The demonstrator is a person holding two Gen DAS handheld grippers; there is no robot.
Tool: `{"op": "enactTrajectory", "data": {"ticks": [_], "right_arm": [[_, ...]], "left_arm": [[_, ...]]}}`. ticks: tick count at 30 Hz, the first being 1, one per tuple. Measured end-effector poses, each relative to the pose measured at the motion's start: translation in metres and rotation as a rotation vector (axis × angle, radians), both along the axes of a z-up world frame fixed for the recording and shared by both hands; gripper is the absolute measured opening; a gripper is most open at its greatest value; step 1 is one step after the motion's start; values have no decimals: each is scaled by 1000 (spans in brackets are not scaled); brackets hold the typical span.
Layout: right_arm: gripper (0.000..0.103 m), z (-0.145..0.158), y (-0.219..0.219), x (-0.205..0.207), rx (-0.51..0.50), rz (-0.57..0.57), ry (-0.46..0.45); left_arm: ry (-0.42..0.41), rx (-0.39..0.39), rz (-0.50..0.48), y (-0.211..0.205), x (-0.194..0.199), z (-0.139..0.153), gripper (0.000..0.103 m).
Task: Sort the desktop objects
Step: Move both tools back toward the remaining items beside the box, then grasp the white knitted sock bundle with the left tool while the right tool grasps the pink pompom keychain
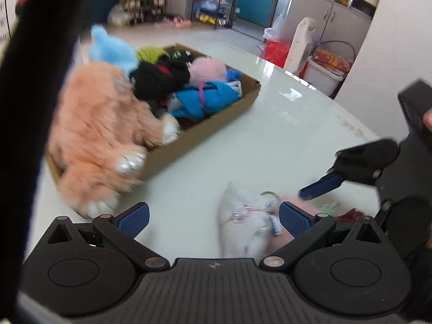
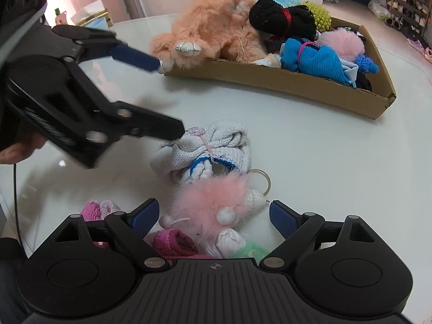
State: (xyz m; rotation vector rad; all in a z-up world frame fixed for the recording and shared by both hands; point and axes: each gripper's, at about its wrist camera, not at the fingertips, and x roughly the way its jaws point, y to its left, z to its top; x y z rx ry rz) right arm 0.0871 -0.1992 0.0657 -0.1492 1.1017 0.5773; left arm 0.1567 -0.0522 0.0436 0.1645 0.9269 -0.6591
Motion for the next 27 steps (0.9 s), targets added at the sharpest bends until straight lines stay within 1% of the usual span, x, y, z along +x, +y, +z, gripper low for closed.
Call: {"op": "enactTrajectory", "data": {"ticks": [2, 3, 5, 8, 9, 11, 12, 13, 14, 15, 16, 17, 18, 21, 23, 25, 27], "right_arm": [[92, -4, 1, 0, -5, -4, 2], [92, -6, 2, -1, -7, -6, 2], [92, -8, 2, -2, -10, -12, -10], [90, -9, 1, -4, -8, -26, -22], [87, -9, 1, -4, -8, -32, -26], [77, -10, 0, -6, -7, -42, -40], [68, -9, -1, -7, -2, -41, -46], [59, -9, -1, -9, 7, -36, -48], [54, -9, -1, -10, 14, -28, -47], [45, -9, 0, -12, 14, -22, -51], [45, -9, 1, -14, 10, -18, -62], [45, -10, 1, -15, 12, -13, -70], [44, -10, 1, -15, 19, -11, -69], [44, -11, -3, -13, 56, -28, -56], [44, -11, -5, -12, 78, -43, -49], [44, -9, -6, -12, 86, -47, -60], [44, -6, -7, -13, 98, -45, -68]], "left_arm": [[32, 18, 22, -9, 7, -10, 102], [61, 20, 25, -13, 10, -17, 102], [123, 3, 3, -24, 14, -27, 102], [164, 51, 0, -42, 19, -40, 102], [181, 53, 13, -46, 22, -44, 102], [199, 64, 59, -49, 27, -49, 101], [187, 83, 88, -51, 29, -51, 100], [178, 100, 104, -53, 28, -51, 97], [168, 118, 113, -55, 27, -51, 91], [159, 137, 114, -58, 24, -51, 84], [150, 148, 116, -60, 22, -48, 55], [149, 153, 126, -60, 20, -46, 41], [170, 153, 142, -59, 22, -46, 41], [156, 170, 154, -55, 13, -49, 39], [176, 134, 191, -45, 11, -50, 39], [188, 92, 219, -35, 10, -49, 39], [206, 42, 267, -20, 8, -50, 39]]}}
